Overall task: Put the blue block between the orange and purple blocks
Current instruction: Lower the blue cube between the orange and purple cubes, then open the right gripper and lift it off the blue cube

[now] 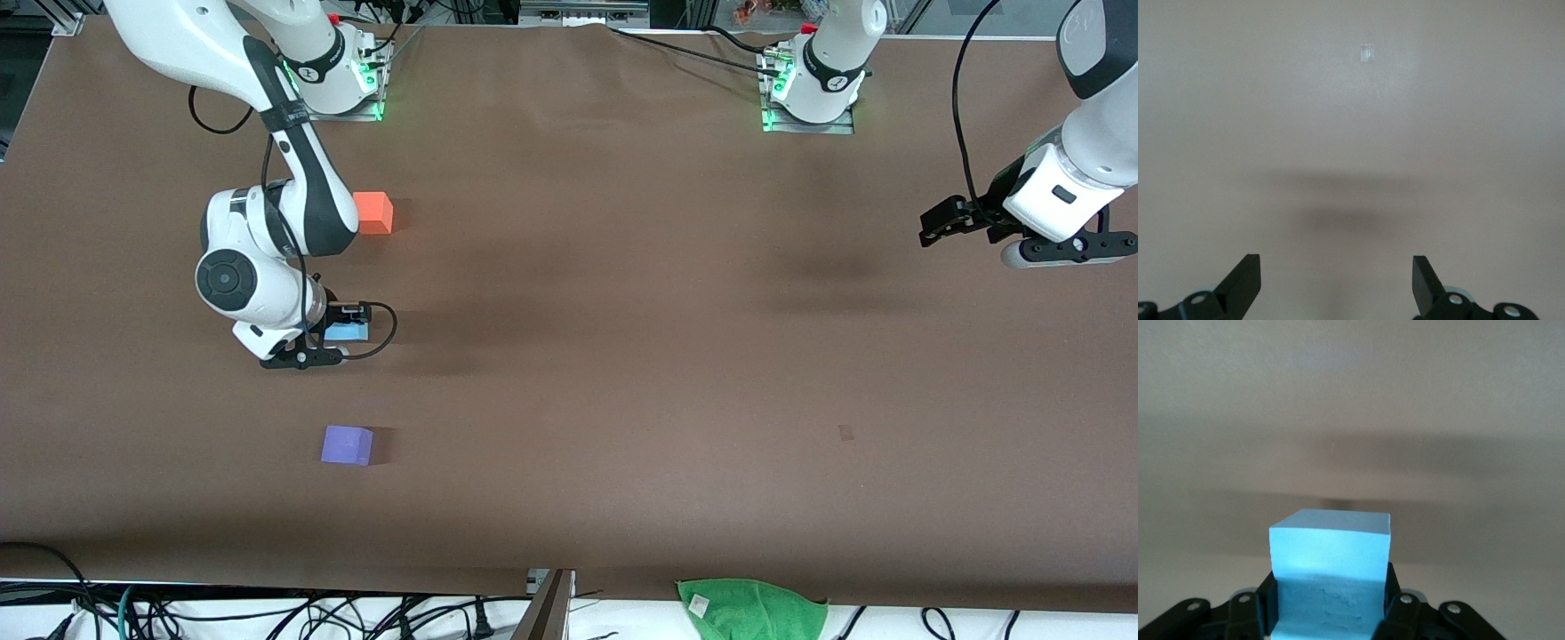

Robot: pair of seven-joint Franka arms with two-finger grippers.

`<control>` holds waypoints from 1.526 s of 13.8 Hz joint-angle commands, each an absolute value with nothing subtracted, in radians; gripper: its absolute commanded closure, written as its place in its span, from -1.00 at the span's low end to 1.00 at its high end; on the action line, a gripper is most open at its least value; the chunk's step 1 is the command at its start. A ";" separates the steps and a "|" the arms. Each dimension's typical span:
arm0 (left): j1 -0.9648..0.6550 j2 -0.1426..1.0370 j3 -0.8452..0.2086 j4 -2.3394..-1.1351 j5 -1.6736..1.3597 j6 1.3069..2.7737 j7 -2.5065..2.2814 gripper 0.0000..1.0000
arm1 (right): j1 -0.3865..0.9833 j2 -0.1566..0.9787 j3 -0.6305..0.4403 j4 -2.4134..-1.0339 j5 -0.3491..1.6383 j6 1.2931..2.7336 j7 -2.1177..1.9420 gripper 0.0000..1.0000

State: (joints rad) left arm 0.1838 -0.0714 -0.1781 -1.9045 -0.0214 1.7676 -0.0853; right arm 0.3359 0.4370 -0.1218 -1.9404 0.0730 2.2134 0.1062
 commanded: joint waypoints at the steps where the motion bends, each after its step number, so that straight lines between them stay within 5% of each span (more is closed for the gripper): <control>1: 0.196 -0.071 -0.183 -1.898 -0.026 1.758 -0.057 -1.00 | 0.350 0.390 -0.130 -2.032 0.086 2.291 0.133 0.39; 8: 0.196 -0.066 -0.184 -1.899 -0.026 1.755 -0.058 -1.00 | 0.353 0.402 -0.123 -2.131 0.086 2.468 0.141 0.27; 9: 0.196 -0.066 -0.184 -1.904 -0.026 1.752 -0.060 -1.00 | 0.357 0.402 -0.123 -2.120 0.086 2.461 0.138 -0.62; 10: 0.196 -0.064 -0.184 -1.902 -0.026 1.752 -0.058 -1.00 | 0.357 0.397 -0.123 -2.097 0.084 2.457 0.124 -1.00; 16: 0.195 -0.064 -0.186 -1.902 -0.026 1.752 -0.058 -1.00 | 0.344 0.393 -0.137 -1.726 0.040 1.996 0.100 -1.00; 21: 0.196 -0.063 -0.186 -1.899 -0.026 1.753 -0.057 -1.00 | 0.344 0.390 -0.198 -1.496 0.009 1.744 0.011 -1.00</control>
State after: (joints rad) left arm 0.1846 -0.0607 -0.1788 -1.9047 -0.0214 1.7625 -0.0851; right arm 0.3454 0.3755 -0.1749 -1.5765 0.0203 1.8148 0.0529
